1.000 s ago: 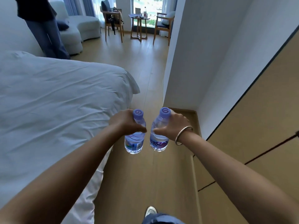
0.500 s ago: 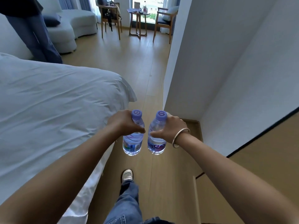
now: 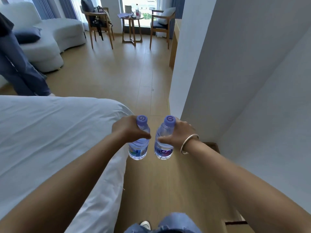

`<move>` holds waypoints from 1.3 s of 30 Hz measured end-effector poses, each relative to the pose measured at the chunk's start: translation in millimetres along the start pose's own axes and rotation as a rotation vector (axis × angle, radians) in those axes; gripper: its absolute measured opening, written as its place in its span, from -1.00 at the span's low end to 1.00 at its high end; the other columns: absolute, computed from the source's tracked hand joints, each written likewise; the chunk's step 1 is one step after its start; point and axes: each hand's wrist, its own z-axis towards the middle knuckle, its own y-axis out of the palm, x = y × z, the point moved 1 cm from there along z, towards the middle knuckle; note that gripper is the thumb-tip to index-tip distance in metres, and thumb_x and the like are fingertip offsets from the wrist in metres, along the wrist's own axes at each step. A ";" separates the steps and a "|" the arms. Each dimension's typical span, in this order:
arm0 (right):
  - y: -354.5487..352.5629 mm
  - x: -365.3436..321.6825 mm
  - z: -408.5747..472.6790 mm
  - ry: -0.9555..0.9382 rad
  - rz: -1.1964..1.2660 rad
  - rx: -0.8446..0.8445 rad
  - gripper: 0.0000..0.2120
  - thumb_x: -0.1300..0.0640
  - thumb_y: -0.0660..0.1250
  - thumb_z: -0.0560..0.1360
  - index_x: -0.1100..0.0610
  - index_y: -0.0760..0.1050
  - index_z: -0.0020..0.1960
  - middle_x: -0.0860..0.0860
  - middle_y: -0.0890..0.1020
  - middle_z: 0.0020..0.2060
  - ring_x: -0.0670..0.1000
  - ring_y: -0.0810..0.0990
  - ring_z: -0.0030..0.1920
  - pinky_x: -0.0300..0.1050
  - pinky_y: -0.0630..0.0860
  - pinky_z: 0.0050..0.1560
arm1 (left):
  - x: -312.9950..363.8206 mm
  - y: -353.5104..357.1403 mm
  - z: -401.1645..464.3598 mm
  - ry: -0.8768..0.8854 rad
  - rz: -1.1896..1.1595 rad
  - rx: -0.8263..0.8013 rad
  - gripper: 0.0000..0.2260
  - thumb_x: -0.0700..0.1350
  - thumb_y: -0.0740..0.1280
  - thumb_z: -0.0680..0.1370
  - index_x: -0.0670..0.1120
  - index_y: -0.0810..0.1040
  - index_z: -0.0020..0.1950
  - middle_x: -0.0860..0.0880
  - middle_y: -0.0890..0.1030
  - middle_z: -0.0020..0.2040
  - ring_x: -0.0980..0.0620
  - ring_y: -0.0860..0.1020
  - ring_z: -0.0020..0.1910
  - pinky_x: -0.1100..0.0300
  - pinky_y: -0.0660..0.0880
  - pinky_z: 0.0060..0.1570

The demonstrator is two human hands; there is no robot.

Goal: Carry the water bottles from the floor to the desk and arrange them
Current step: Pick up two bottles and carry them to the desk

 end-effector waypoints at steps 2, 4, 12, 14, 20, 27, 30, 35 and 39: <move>2.8 1.9 30.0 0.008 -0.001 0.003 -0.49 -0.22 0.43 0.24 0.02 0.42 0.06 -0.09 0.41 -0.32 0.00 0.41 -0.32 -0.25 0.24 -0.33 | -6.4 -3.5 29.1 0.005 -0.016 -0.005 -0.71 0.18 0.49 0.23 0.06 0.53 -0.22 0.07 0.56 -0.31 0.23 0.42 -0.40 0.35 0.27 -0.45; 7.4 5.1 61.4 0.007 0.008 -0.004 -0.47 -0.22 0.43 0.23 0.03 0.43 0.08 -0.08 0.44 -0.30 0.01 0.41 -0.31 -0.26 0.26 -0.31 | -12.4 -4.9 58.2 0.007 -0.024 -0.015 -0.70 0.18 0.50 0.22 0.07 0.52 -0.22 0.07 0.55 -0.32 0.24 0.42 -0.40 0.34 0.28 -0.46; 24.2 30.5 207.4 -0.011 0.055 -0.080 -0.53 -0.21 0.43 0.24 0.02 0.40 -0.01 -0.06 0.50 -0.26 0.03 0.49 -0.27 -0.19 0.37 -0.24 | -27.6 -8.2 197.1 -0.057 0.000 -0.033 -0.65 0.22 0.50 0.20 0.05 0.54 -0.19 0.02 0.62 -0.22 0.02 0.56 -0.26 0.25 0.37 -0.34; 27.2 41.2 250.9 0.001 0.068 -0.100 -0.59 -0.20 0.42 0.24 -0.03 0.35 -0.08 -0.06 0.51 -0.29 0.03 0.50 -0.28 -0.19 0.37 -0.26 | -28.6 -11.8 241.0 -0.070 0.005 -0.038 -0.66 0.21 0.49 0.21 0.05 0.53 -0.20 0.03 0.61 -0.23 0.02 0.56 -0.26 0.25 0.37 -0.33; 19.9 70.5 379.5 0.037 0.046 -0.124 -0.62 -0.20 0.40 0.24 -0.07 0.32 -0.11 -0.06 0.51 -0.30 0.03 0.50 -0.29 -0.20 0.35 -0.28 | -17.2 -31.7 374.1 -0.082 0.008 -0.024 -0.68 0.22 0.48 0.20 0.07 0.45 -0.34 0.08 0.56 -0.30 0.03 0.53 -0.28 0.26 0.33 -0.39; 12.0 90.5 496.2 0.017 0.057 -0.108 -0.64 -0.21 0.38 0.24 -0.08 0.35 -0.10 -0.07 0.52 -0.32 0.02 0.50 -0.31 -0.22 0.35 -0.31 | -4.2 -51.1 496.0 -0.096 -0.068 -0.008 -0.71 0.20 0.45 0.22 0.04 0.46 -0.36 0.12 0.52 -0.39 0.10 0.48 -0.38 0.27 0.28 -0.46; 10.4 98.6 542.2 0.032 0.076 -0.081 -0.65 -0.22 0.39 0.23 -0.09 0.33 -0.16 -0.14 0.44 -0.40 0.00 0.47 -0.33 -0.23 0.30 -0.35 | -3.5 -56.4 543.3 -0.096 -0.078 -0.012 -0.71 0.19 0.45 0.22 0.02 0.50 -0.32 0.08 0.56 -0.35 0.04 0.53 -0.32 0.26 0.31 -0.43; 15.4 105.6 620.9 0.066 0.098 -0.047 -0.64 -0.22 0.40 0.23 -0.08 0.30 -0.22 -0.18 0.38 -0.44 -0.07 0.43 -0.40 -0.28 0.22 -0.44 | -10.7 -62.7 625.9 -0.099 -0.075 -0.041 -0.72 0.16 0.46 0.22 0.01 0.48 -0.33 0.06 0.57 -0.35 0.05 0.51 -0.34 0.26 0.32 -0.42; 29.7 108.3 698.3 0.100 0.122 -0.063 -0.64 -0.27 0.35 0.20 -0.07 0.31 -0.26 -0.14 0.44 -0.42 -0.08 0.44 -0.38 -0.26 0.25 -0.42 | -26.1 -66.9 707.3 -0.100 -0.072 -0.051 -0.72 0.13 0.46 0.21 0.00 0.44 -0.37 0.08 0.52 -0.41 0.09 0.46 -0.42 0.27 0.31 -0.44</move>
